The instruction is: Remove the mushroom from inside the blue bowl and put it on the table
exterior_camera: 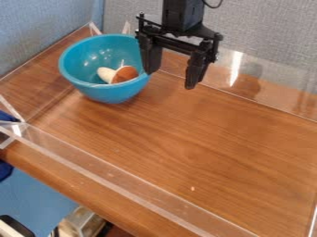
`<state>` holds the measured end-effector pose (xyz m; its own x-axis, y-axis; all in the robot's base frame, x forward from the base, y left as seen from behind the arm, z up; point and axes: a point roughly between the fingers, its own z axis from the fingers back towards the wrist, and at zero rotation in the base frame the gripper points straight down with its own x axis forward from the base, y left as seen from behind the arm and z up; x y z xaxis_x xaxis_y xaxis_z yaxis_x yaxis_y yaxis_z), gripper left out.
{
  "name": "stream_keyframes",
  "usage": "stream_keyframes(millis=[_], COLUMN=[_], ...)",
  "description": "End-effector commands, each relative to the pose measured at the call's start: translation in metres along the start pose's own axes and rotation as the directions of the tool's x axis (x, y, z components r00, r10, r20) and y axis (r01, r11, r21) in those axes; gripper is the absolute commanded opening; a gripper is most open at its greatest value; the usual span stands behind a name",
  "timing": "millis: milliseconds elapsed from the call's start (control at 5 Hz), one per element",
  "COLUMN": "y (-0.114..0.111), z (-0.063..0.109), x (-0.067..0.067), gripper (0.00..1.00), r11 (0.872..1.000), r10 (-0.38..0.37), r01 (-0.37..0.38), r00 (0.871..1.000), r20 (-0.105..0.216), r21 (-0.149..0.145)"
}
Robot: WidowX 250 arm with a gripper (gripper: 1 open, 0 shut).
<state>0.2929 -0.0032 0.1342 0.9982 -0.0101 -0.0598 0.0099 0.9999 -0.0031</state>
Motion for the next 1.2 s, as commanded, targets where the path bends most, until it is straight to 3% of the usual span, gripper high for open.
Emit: stream_keyframes(millis=[0,200,600,1000], y=[0.003,0.029,0.093,0.139], z=[-0.004,-0.004,0.001,-0.006], x=[0.000,0.005,0.008,0.021], gripper=[1.00,1.00,1.00,1.00], r11=[1.000,0.998,0.985,0.975], r10=[0.006,0.066,0.171,0.214], r01=[-0.006,-0.066,-0.171,-0.217], r00=[1.000,0.998,0.985,0.976], r20=[-0.012,-0.010,0.029,0.047], r21=[0.000,0.000,0.012,0.052])
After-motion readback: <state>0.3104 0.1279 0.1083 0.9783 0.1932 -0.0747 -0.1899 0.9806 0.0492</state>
